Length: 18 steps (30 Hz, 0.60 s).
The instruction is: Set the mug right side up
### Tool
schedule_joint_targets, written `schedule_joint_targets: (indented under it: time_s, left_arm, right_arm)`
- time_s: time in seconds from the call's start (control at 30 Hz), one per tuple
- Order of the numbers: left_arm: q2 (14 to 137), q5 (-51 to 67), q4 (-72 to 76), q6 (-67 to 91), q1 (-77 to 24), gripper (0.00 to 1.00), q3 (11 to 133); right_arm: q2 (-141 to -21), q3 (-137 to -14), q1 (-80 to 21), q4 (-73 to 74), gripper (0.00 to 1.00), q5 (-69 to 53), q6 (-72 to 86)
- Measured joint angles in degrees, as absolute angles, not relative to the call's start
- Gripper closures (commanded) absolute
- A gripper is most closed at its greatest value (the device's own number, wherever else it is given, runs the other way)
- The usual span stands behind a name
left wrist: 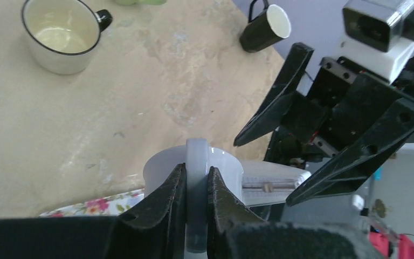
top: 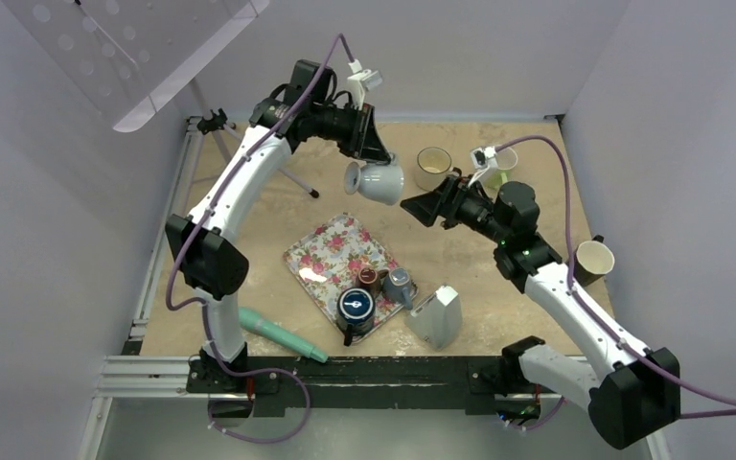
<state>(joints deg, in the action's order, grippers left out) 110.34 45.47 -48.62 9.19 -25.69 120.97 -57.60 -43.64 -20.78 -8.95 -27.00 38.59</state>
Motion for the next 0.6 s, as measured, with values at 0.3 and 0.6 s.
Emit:
schedule_joint_targets:
  time_s: [0.3,0.6]
  left_arm:
    - [110.3,52.4,-39.6,19.7,-25.9,1.0,114.6]
    - [110.3,56.4,-30.8,26.0,-25.9,1.0,112.8]
  right_arm:
    - [-61.4,-43.0,-25.2,-22.3,0.28,-26.5,41.6]
    - [-66.7,-45.2,-25.9,-25.3,1.0,-28.2,42.2]
